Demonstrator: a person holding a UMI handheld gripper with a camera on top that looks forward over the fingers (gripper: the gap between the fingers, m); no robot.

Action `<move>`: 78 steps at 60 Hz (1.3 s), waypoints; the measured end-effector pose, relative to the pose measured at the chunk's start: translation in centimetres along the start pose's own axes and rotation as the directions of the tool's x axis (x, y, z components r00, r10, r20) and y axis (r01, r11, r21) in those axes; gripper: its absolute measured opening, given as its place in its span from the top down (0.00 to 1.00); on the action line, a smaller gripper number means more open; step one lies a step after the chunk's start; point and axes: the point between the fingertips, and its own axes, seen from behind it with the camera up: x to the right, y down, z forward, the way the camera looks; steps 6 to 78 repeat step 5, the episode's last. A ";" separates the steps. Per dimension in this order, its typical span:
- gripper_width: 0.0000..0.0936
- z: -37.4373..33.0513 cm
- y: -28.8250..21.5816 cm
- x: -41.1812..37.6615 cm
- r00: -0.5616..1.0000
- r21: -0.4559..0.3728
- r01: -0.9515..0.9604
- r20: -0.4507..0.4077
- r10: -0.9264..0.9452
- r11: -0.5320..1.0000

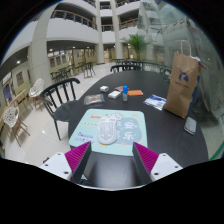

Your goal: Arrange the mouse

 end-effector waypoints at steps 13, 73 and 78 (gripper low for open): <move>0.09 -3.5 1.2 2.6 1.000 0.034 -0.014 -0.015 0.014 0.999; 0.09 -3.5 1.2 2.6 1.000 0.034 -0.014 -0.015 0.014 0.999; 0.09 -3.5 1.2 2.6 1.000 0.034 -0.014 -0.015 0.014 0.999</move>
